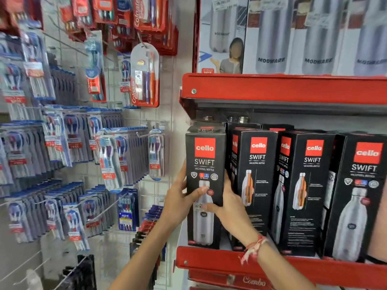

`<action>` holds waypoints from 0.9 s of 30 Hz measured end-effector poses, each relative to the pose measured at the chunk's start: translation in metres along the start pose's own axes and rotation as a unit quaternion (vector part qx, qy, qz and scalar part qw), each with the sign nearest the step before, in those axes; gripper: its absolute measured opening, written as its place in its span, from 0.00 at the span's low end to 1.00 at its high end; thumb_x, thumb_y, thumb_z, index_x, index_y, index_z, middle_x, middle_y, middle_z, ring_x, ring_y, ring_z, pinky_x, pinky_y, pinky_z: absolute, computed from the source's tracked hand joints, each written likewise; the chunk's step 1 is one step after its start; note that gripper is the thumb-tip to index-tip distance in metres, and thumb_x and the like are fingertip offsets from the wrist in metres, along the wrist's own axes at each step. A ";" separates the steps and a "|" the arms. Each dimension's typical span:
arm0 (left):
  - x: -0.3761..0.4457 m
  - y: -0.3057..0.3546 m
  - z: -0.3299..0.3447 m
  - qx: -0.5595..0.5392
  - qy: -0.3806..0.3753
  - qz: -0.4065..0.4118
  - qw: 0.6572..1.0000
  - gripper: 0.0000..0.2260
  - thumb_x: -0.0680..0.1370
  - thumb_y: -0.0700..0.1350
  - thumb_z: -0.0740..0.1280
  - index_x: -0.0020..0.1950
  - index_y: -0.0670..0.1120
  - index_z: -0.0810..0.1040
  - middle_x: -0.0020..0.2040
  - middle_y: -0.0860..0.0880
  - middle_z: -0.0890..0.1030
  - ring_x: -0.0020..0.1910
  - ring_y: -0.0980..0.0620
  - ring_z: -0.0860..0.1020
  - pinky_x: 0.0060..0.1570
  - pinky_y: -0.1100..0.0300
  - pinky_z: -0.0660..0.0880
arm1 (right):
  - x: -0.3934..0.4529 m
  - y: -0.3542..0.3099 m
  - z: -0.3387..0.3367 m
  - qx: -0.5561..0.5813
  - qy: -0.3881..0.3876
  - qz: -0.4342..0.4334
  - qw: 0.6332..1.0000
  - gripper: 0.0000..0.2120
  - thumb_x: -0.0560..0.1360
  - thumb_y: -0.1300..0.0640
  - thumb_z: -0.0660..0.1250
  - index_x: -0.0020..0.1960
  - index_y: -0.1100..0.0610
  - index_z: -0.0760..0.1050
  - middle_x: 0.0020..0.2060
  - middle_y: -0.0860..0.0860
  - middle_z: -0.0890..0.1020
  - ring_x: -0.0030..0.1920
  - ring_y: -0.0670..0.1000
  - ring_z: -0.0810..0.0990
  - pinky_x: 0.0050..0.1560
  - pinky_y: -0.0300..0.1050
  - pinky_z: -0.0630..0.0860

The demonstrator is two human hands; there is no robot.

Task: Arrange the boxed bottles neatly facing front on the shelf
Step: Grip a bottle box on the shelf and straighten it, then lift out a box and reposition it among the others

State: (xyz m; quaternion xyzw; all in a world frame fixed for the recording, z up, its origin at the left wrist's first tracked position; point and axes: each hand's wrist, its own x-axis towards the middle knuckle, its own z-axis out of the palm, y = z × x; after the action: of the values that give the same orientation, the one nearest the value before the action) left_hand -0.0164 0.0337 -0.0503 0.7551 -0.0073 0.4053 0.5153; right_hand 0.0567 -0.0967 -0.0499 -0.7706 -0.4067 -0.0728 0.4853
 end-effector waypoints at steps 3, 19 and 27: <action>-0.001 -0.001 0.002 0.000 0.009 -0.011 1.000 0.35 0.74 0.43 0.72 0.76 0.56 0.59 0.60 0.55 0.82 0.59 0.59 0.79 0.53 0.62 0.79 | -0.004 0.001 0.002 -0.004 0.014 0.003 1.000 0.50 0.70 0.56 0.75 0.78 0.47 0.43 0.61 0.48 0.80 0.61 0.49 0.78 0.52 0.36 0.70; -0.025 0.005 0.005 0.095 0.062 -0.087 0.990 0.24 0.76 0.41 0.69 0.65 0.62 0.68 0.58 0.55 0.79 0.45 0.63 0.81 0.41 0.69 0.77 | -0.024 0.019 -0.039 -0.256 0.295 -0.022 0.920 0.47 0.66 0.44 0.74 0.76 0.59 0.56 0.72 0.63 0.63 0.66 0.64 0.67 0.59 0.62 0.73; -0.032 0.047 0.037 0.235 0.223 0.077 0.943 0.17 0.77 0.46 0.68 0.65 0.48 0.74 0.61 0.53 0.73 0.60 0.54 0.74 0.61 0.49 0.74 | -0.024 0.039 -0.062 -0.065 0.178 -0.037 0.981 0.56 0.66 0.46 0.77 0.77 0.43 0.39 0.68 0.56 0.66 0.63 0.57 0.73 0.54 0.47 0.74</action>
State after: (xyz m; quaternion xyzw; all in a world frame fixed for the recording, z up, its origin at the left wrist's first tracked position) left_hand -0.0352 -0.0306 -0.0389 0.7422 0.1444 0.5919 0.2791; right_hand 0.0857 -0.1678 -0.0562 -0.7596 -0.3360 -0.2533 0.4959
